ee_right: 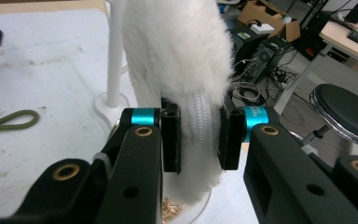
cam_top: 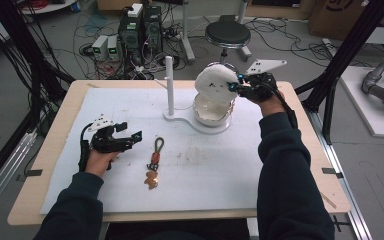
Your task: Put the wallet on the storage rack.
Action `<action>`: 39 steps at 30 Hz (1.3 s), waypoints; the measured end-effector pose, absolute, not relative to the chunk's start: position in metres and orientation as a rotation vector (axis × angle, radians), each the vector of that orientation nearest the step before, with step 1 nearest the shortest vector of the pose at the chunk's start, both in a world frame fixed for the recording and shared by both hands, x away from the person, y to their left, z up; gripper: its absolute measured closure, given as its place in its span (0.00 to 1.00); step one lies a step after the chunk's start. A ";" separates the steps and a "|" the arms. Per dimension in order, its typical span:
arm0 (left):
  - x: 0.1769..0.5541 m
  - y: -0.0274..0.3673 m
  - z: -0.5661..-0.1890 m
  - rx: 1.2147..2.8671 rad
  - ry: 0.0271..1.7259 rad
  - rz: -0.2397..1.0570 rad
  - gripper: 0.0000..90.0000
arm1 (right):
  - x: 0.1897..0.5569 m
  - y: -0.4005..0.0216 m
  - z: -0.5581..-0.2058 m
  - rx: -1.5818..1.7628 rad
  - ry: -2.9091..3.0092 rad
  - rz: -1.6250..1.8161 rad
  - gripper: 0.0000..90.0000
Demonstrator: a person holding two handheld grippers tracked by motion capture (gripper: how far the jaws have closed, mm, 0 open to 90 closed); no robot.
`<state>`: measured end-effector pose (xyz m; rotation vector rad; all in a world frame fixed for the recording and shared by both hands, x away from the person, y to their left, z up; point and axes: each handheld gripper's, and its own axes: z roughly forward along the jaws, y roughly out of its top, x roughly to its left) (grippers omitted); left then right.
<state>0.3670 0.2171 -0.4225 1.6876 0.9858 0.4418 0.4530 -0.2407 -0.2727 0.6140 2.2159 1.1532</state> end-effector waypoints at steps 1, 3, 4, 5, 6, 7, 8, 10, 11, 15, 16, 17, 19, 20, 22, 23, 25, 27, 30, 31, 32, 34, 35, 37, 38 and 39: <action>0.367 0.217 -0.422 1.684 0.990 0.440 0.25 | 0.457 -0.240 -0.275 0.621 2.220 1.151 0.84; 0.367 0.218 -0.422 1.686 0.990 0.439 0.25 | 0.463 -0.238 -0.279 0.641 2.225 1.141 0.84; 0.367 0.218 -0.422 1.686 0.989 0.438 0.25 | 0.466 -0.237 -0.280 0.643 2.218 1.137 0.84; 0.367 0.218 -0.422 1.684 0.990 0.437 0.25 | 0.468 -0.236 -0.282 0.645 2.222 1.136 0.84; 0.367 0.218 -0.422 1.685 0.988 0.437 0.25 | 0.470 -0.235 -0.283 0.642 2.218 1.129 0.84; 0.367 0.217 -0.422 1.687 0.987 0.436 0.25 | 0.471 -0.233 -0.284 0.644 2.220 1.125 0.84; 0.367 0.217 -0.423 1.690 0.985 0.437 0.25 | 0.472 -0.232 -0.285 0.640 2.221 1.121 0.84; 0.367 0.217 -0.423 1.691 0.984 0.437 0.25 | 0.474 -0.230 -0.287 0.619 2.217 1.113 0.84; 0.367 0.217 -0.423 1.690 0.986 0.436 0.25 | 0.474 -0.229 -0.288 0.618 2.212 1.108 0.84; 0.367 0.218 -0.423 1.693 0.991 0.436 0.25 | 0.476 -0.229 -0.287 0.618 2.200 1.107 0.84; 0.367 0.218 -0.423 1.692 0.992 0.437 0.25 | 0.476 -0.229 -0.287 0.613 2.196 1.098 0.84; 0.367 0.218 -0.423 1.692 0.993 0.437 0.25 | 0.475 -0.229 -0.288 0.613 2.202 1.090 0.84; 0.367 0.218 -0.423 1.692 0.996 0.438 0.25 | 0.474 -0.228 -0.289 0.580 2.215 1.056 0.84; 0.367 0.218 -0.423 1.692 0.997 0.440 0.25 | 0.474 -0.228 -0.289 0.564 2.223 1.031 0.84; 0.366 0.218 -0.423 1.693 0.998 0.437 0.25 | 0.473 -0.226 -0.292 0.533 2.240 0.975 0.84; 0.366 0.218 -0.423 1.693 0.998 0.438 0.25 | 0.471 -0.225 -0.295 0.526 2.251 0.942 0.84; 0.367 0.218 -0.423 1.692 1.001 0.437 0.25 | 0.469 -0.224 -0.300 0.485 2.260 0.874 0.84; 0.367 0.218 -0.423 1.691 1.008 0.438 0.25 | 0.468 -0.225 -0.306 0.482 2.270 0.854 0.84; 0.367 0.218 -0.424 1.694 1.009 0.437 0.25 | 0.465 -0.225 -0.310 0.451 2.271 0.817 0.84; 0.367 0.218 -0.424 1.694 1.009 0.436 0.25 | 0.463 -0.224 -0.311 0.438 2.270 0.807 0.84; 0.367 0.218 -0.424 1.695 1.008 0.434 0.25 | 0.463 -0.222 -0.312 0.424 2.268 0.800 0.84; 0.367 0.217 -0.424 1.696 1.008 0.434 0.25 | 0.462 -0.219 -0.316 0.402 2.274 0.782 0.84; 0.367 0.217 -0.424 1.695 1.010 0.434 0.25 | 0.462 -0.218 -0.317 0.404 2.275 0.772 0.84; 0.367 0.218 -0.424 1.694 1.012 0.431 0.25 | 0.463 -0.215 -0.321 0.402 2.276 0.762 0.84; 0.367 0.218 -0.424 1.696 1.013 0.430 0.25 | 0.463 -0.213 -0.323 0.400 2.275 0.752 0.84; 0.367 0.218 -0.424 1.697 1.012 0.429 0.25 | 0.464 -0.211 -0.324 0.390 2.281 0.739 0.84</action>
